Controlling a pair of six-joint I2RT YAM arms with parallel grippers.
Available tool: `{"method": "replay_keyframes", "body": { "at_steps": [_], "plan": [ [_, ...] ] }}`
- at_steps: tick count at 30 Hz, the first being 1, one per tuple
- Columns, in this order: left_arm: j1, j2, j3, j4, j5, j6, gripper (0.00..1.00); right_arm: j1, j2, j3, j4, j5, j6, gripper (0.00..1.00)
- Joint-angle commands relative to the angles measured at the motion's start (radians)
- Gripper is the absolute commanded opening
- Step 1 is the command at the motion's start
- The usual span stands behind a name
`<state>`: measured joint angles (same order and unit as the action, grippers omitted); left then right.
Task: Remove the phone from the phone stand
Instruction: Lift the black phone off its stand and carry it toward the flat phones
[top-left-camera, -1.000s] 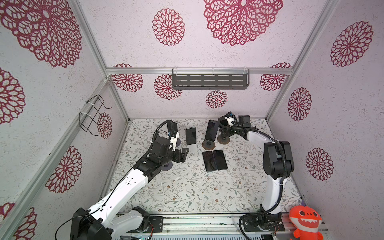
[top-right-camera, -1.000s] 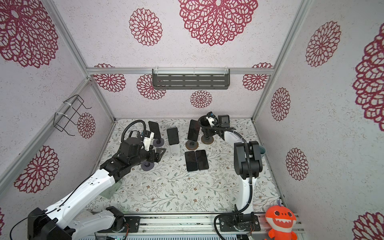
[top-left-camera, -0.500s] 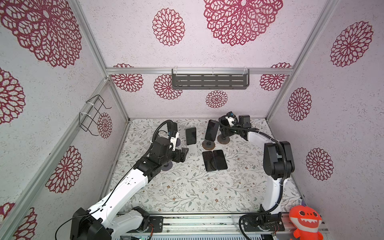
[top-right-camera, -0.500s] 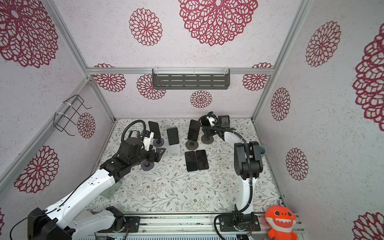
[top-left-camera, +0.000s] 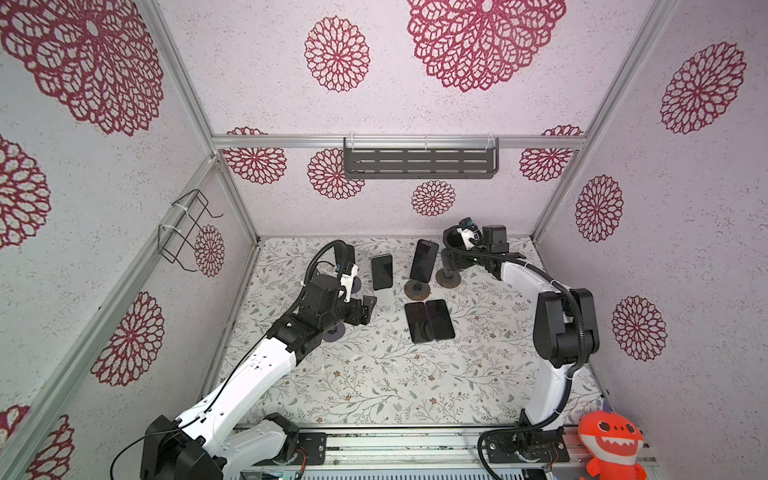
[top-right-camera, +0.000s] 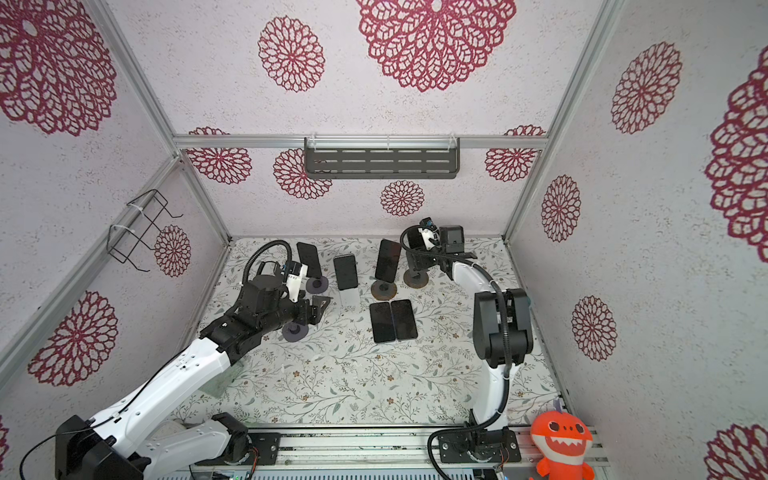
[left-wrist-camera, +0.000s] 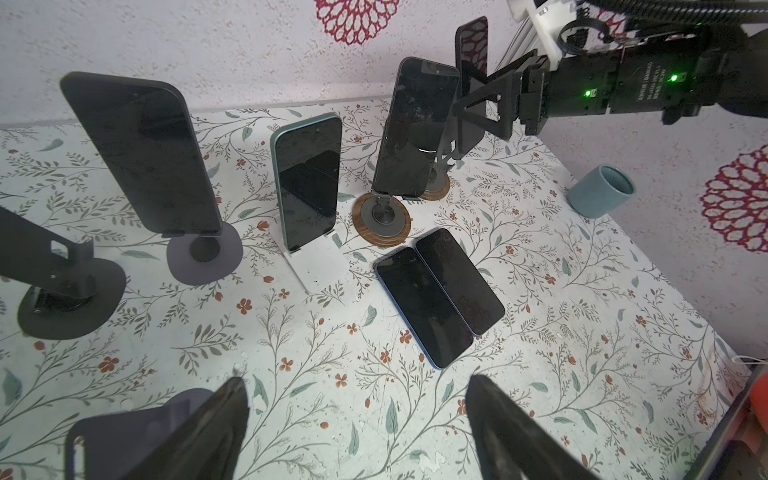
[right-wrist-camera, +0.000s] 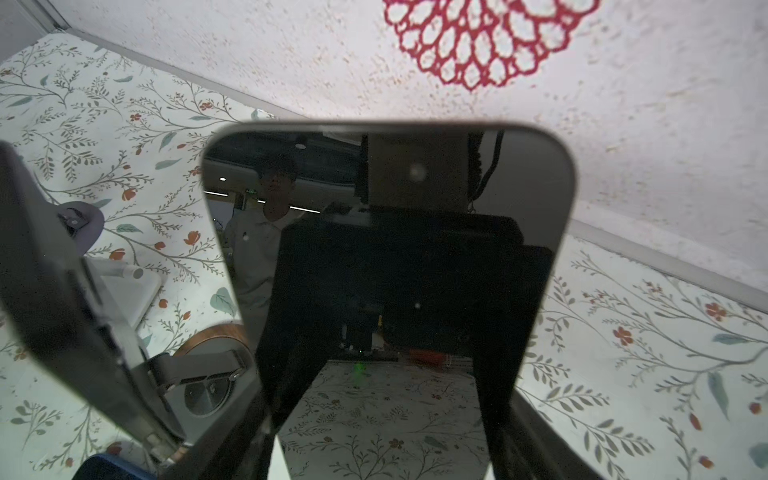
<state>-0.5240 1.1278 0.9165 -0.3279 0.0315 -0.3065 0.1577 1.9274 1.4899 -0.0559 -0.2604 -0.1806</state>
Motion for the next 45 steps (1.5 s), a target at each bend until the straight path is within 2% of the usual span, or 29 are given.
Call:
{"method": "replay_keyframes", "body": {
  "at_steps": [1,6,13,21,27,30,35,42,45],
  "plan": [
    [-0.001,-0.002,0.005,-0.003,-0.011,0.015,0.86,-0.007,-0.106,-0.01,-0.002,0.035,0.033,0.71],
    [-0.001,0.002,0.01,-0.002,-0.014,0.023,0.85,-0.007,-0.199,-0.034,-0.152,0.148,0.102,0.7],
    [0.001,0.04,0.021,0.016,-0.01,0.034,0.85,-0.007,-0.373,-0.083,-0.487,0.298,0.293,0.68],
    [0.015,0.081,0.024,0.033,-0.019,0.037,0.85,0.009,-0.482,-0.168,-0.72,0.312,0.374,0.64],
    [0.042,0.065,0.038,-0.043,-0.058,0.058,0.85,0.058,-0.438,-0.153,-0.814,0.327,0.372,0.64],
    [0.114,0.039,0.072,-0.14,-0.02,0.058,0.81,0.074,-0.396,-0.164,-0.82,0.315,0.368,0.65],
    [0.204,0.013,0.142,-0.256,0.02,0.032,0.81,0.106,-0.308,-0.165,-0.787,0.27,0.335,0.66],
    [0.239,0.016,0.265,-0.393,0.016,0.122,0.81,0.112,-0.187,-0.156,-0.734,0.221,0.287,0.66],
    [0.267,0.006,0.273,-0.403,0.04,0.152,0.81,0.111,-0.147,-0.157,-0.721,0.211,0.278,0.67]
  ]
}}
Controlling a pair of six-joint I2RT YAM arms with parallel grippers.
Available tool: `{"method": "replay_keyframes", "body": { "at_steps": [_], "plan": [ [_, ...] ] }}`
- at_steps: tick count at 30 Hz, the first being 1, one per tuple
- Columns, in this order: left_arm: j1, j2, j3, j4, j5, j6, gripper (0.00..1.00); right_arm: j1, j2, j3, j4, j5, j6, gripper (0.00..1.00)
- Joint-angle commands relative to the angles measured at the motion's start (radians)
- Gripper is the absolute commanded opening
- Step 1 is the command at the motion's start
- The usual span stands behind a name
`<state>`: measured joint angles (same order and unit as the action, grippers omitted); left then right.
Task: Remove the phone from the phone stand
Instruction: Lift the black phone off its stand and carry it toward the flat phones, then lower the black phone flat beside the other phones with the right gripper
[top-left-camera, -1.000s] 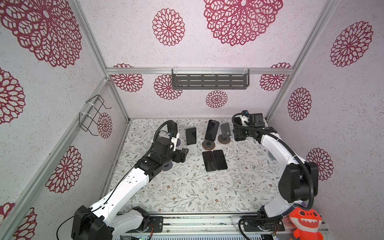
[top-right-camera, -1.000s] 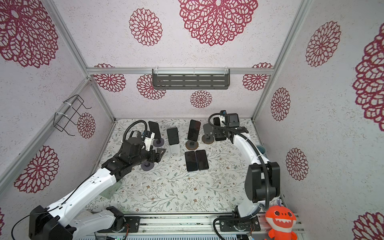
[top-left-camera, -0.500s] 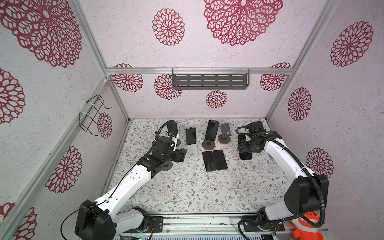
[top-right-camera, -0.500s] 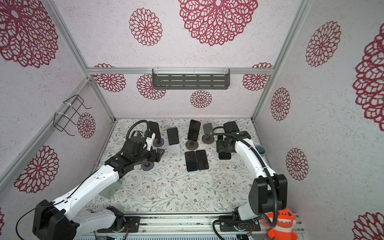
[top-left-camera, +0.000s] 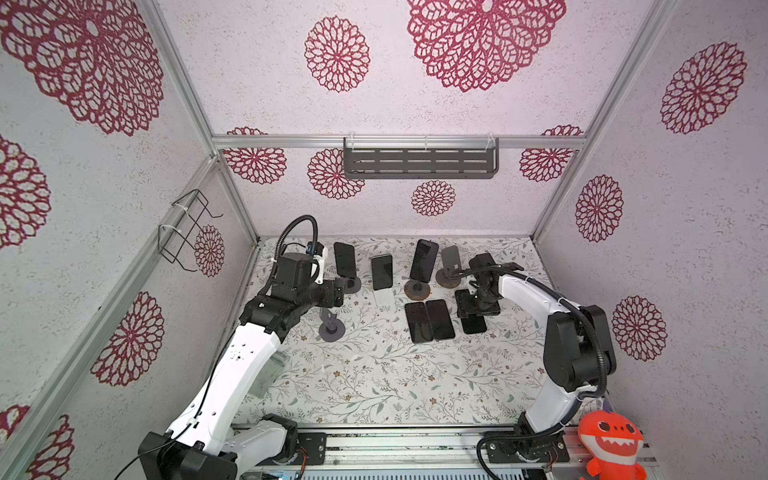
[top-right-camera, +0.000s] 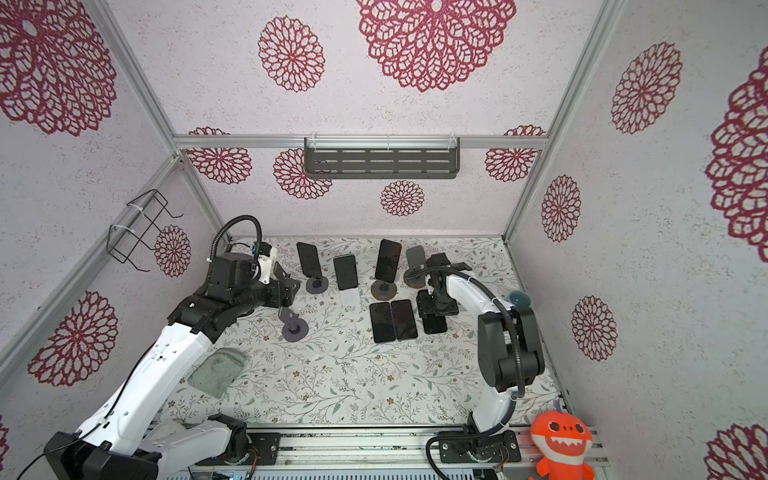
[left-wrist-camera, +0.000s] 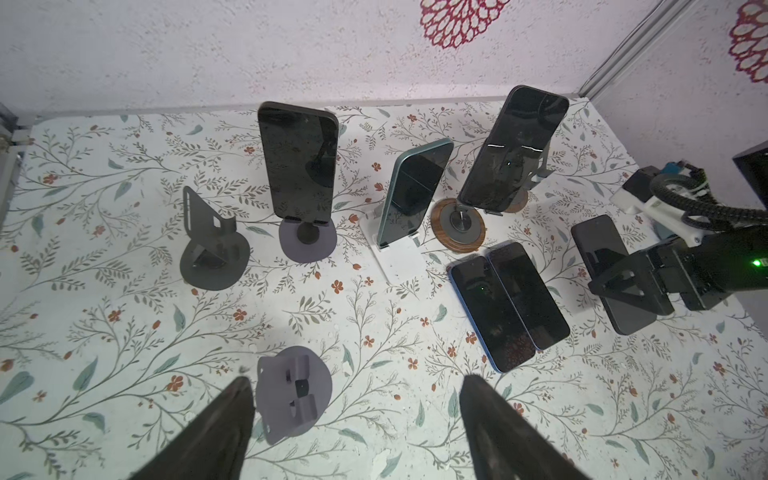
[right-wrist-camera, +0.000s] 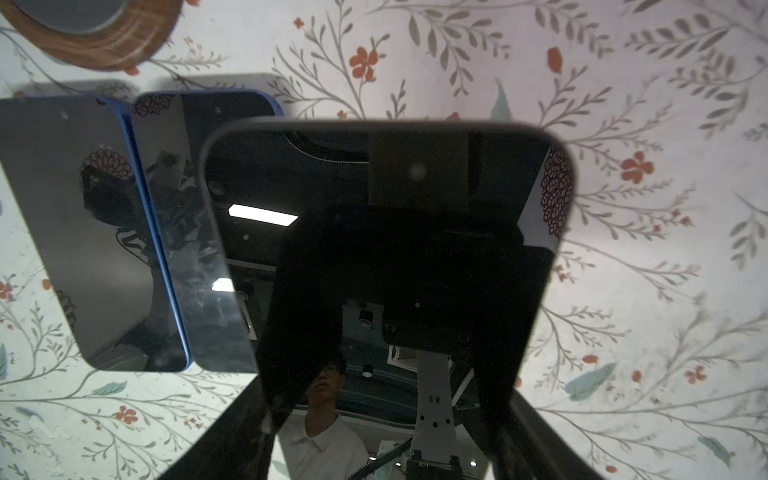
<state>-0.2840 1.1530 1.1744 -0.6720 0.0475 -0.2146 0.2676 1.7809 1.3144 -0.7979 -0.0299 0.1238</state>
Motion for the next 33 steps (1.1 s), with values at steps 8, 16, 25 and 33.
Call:
{"method": "replay_keyframes", "body": {
  "at_steps": [8,16,25,33],
  "plan": [
    [0.103,-0.048,-0.061,0.011,0.126,0.042,0.82,0.002,0.075,0.029,0.047,-0.02,-0.042,0.67],
    [0.103,-0.052,-0.072,-0.009,0.095,0.076,0.82,-0.008,0.148,0.062,0.051,-0.022,-0.061,0.69],
    [0.104,-0.047,-0.073,-0.017,0.089,0.084,0.82,-0.008,0.177,0.078,0.049,-0.041,-0.06,0.75],
    [0.105,-0.048,-0.073,-0.021,0.081,0.089,0.83,-0.009,0.179,0.064,0.05,-0.057,-0.061,0.87]
  ]
}}
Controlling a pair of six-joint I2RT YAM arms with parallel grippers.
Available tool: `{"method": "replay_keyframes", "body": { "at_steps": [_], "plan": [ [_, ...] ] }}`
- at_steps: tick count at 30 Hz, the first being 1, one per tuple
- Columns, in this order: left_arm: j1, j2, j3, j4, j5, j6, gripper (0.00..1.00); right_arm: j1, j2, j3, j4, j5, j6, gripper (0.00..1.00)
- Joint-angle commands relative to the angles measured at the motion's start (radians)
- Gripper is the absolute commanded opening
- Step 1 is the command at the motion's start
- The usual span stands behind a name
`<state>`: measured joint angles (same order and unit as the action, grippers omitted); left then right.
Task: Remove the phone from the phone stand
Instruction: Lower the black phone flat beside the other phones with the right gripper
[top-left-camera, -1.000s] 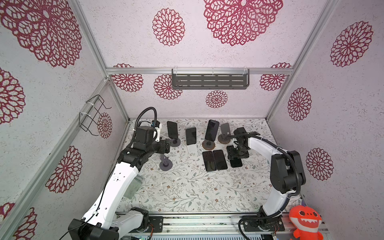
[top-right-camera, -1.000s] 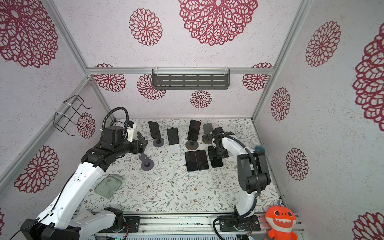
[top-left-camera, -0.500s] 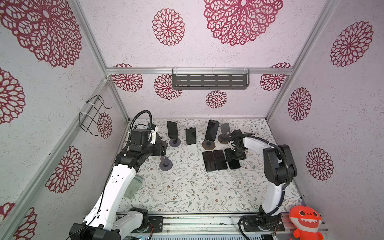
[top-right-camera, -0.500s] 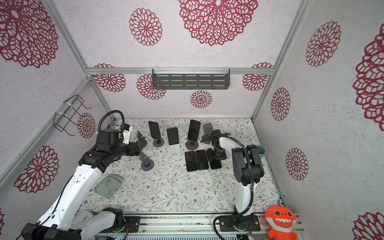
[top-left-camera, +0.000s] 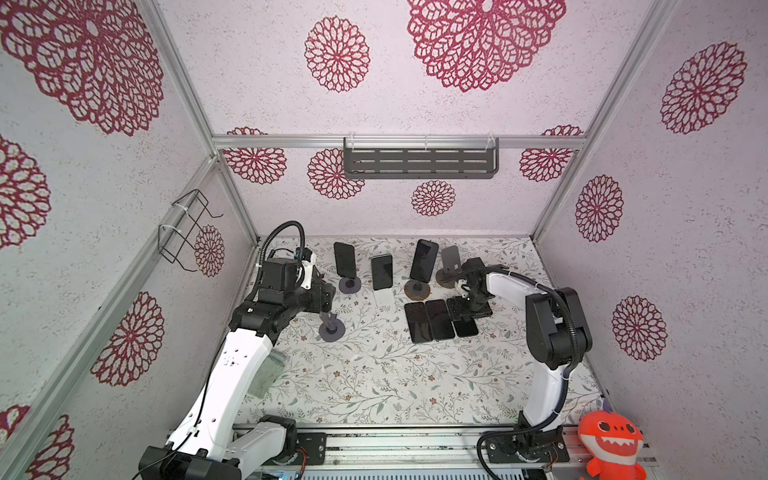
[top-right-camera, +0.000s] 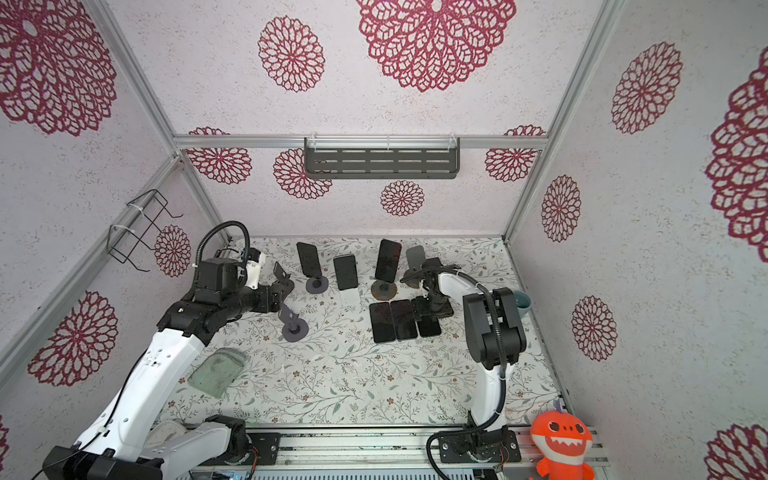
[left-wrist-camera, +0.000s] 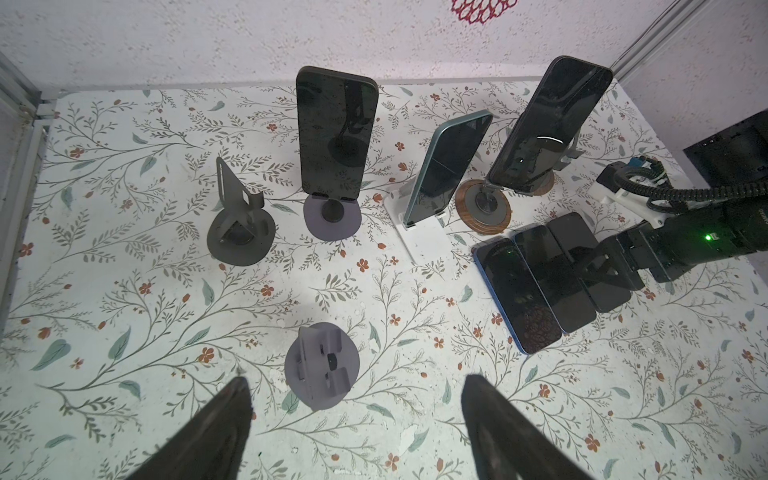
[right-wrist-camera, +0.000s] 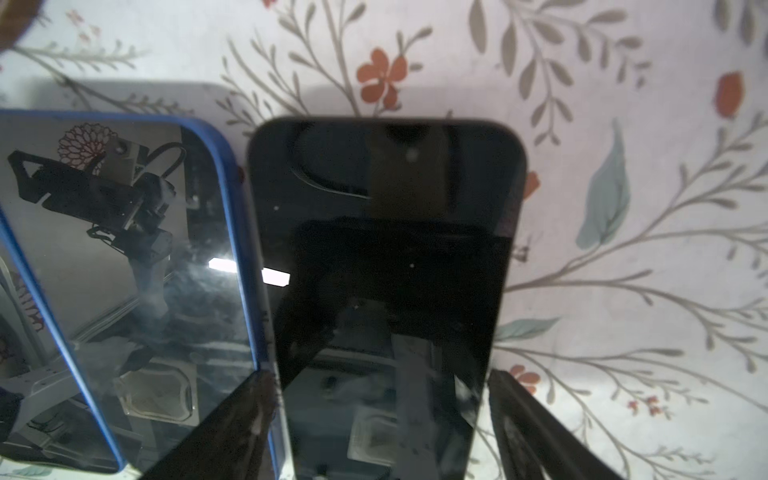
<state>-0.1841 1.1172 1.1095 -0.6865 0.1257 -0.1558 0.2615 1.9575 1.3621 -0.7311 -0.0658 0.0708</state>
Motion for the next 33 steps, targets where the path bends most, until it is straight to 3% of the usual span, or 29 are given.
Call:
{"method": "replay_keyframes", "body": {
  "at_steps": [1,8,14,18,23,24,33],
  "plan": [
    [0.005,-0.011,-0.008,-0.007,0.002,0.03,0.83,-0.002,0.001,0.015,-0.016,-0.02,-0.006,0.87],
    [0.005,-0.015,-0.008,-0.01,-0.004,0.033,0.83,-0.009,-0.055,-0.004,-0.006,0.011,0.003,0.86],
    [0.006,-0.015,-0.008,-0.01,-0.002,0.035,0.83,-0.092,-0.195,-0.085,0.047,0.05,0.028,0.82],
    [0.006,-0.015,-0.008,-0.01,0.003,0.035,0.83,-0.142,-0.199,-0.116,0.084,0.111,0.025,0.69],
    [0.006,-0.018,-0.008,-0.011,0.004,0.034,0.83,-0.142,-0.157,-0.116,0.138,0.125,0.019,0.31],
    [0.006,-0.018,-0.008,-0.011,0.003,0.033,0.83,-0.143,-0.148,-0.115,0.149,0.127,0.018,0.28],
    [0.006,-0.026,-0.01,-0.008,0.001,0.03,0.83,-0.125,-0.063,-0.105,0.195,0.097,0.02,0.26]
  ]
}}
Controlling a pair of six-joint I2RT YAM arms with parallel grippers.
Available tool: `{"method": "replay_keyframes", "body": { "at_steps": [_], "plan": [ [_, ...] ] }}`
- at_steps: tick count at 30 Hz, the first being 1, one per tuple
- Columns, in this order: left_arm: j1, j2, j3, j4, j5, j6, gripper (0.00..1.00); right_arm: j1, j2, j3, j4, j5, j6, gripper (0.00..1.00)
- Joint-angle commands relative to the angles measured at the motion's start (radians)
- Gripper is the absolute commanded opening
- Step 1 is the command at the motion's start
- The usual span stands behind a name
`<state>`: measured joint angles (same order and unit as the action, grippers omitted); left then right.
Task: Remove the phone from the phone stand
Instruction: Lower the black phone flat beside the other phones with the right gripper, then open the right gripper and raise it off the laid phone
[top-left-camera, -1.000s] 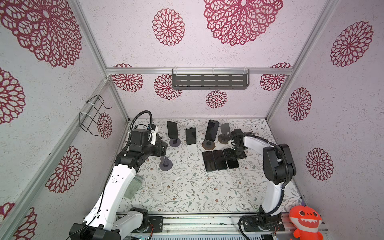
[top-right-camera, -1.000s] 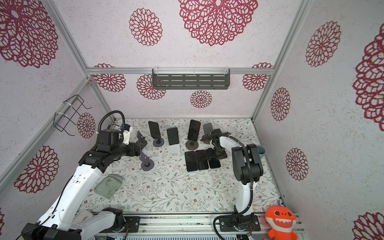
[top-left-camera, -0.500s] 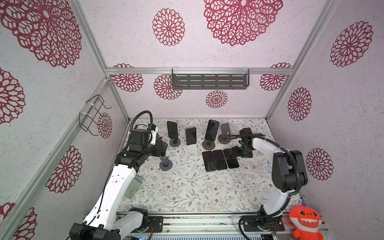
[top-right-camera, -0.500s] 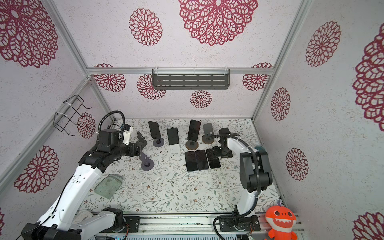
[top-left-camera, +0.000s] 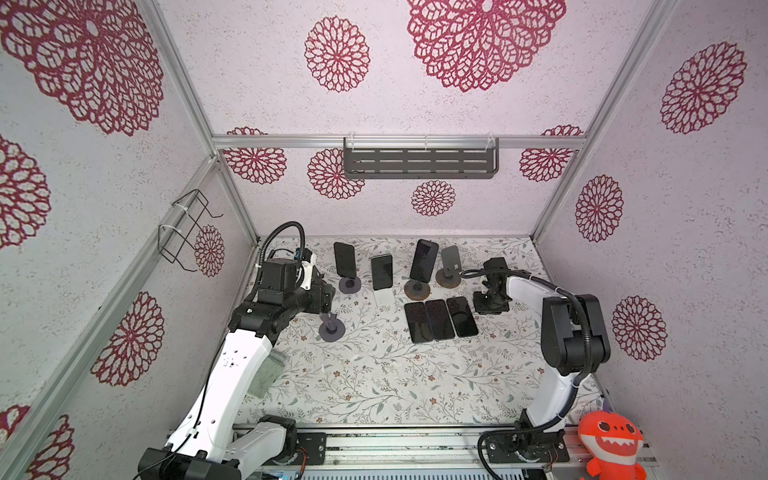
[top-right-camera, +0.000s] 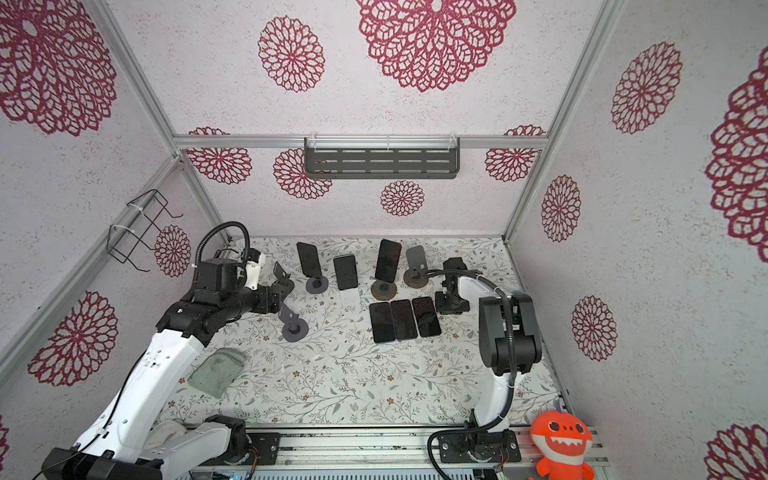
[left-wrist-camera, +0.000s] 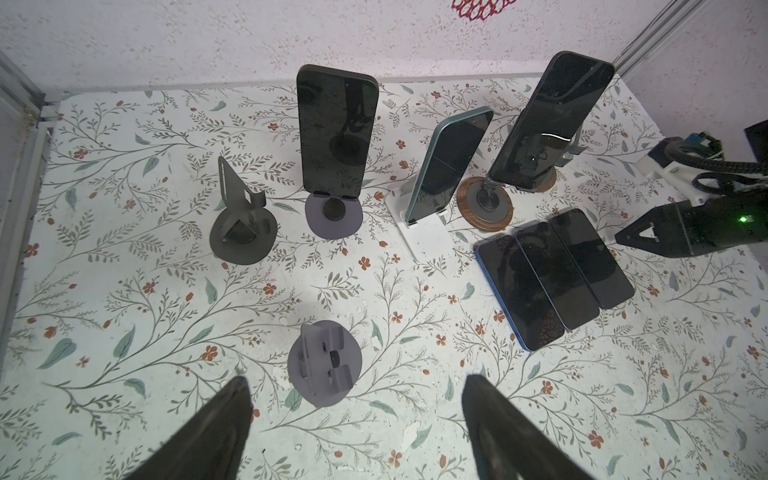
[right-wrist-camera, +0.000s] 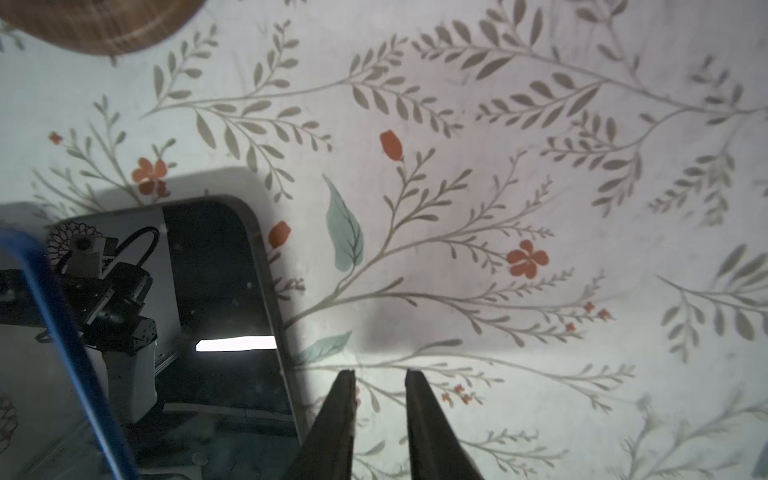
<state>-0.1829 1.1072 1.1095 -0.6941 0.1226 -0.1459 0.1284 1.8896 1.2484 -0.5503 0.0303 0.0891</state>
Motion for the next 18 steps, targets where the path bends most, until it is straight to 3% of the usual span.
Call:
{"method": "replay_keyframes", "body": {
  "at_steps": [1,18],
  "plan": [
    [0.004,-0.016,-0.01,-0.001,0.001,0.02,0.83,0.012,0.009,0.009,0.015,-0.001,0.004,0.26],
    [0.005,-0.012,-0.013,0.002,0.0,0.016,0.84,0.049,0.009,-0.028,0.039,-0.048,0.055,0.26]
  ]
}}
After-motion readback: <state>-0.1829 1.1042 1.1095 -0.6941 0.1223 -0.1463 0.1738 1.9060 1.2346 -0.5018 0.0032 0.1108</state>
